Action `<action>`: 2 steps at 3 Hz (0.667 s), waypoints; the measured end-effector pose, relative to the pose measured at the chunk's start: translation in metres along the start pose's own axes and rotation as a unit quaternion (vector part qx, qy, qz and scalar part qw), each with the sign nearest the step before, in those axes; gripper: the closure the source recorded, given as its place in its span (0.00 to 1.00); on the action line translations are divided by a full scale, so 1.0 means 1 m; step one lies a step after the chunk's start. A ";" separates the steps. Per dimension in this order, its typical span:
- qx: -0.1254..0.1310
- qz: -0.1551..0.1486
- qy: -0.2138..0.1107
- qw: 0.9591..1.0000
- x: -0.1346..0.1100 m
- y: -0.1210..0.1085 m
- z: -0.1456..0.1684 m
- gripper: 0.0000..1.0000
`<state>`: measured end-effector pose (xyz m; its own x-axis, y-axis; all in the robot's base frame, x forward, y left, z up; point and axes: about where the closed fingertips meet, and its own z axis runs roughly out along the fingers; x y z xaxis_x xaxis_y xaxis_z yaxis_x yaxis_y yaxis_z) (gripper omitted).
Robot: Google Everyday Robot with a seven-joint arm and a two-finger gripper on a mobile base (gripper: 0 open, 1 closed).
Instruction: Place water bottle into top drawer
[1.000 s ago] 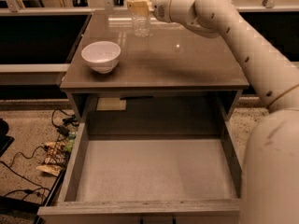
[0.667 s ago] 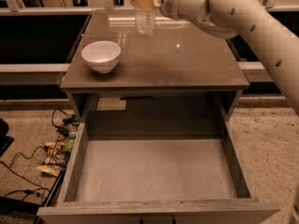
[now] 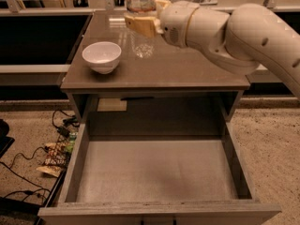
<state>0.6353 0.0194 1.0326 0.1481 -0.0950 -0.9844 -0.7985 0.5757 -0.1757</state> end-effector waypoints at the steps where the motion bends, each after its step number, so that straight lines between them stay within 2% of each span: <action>1: -0.037 0.017 0.006 0.999 0.036 0.035 -0.052 1.00; 2: -0.053 0.051 0.027 0.997 0.076 0.045 -0.133 1.00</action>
Offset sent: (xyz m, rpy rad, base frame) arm -0.1701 -0.1878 -0.1398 0.0095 0.2428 0.1115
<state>0.5330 -0.0699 0.9486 0.0341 -0.0848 -0.9958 -0.8657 0.4954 -0.0719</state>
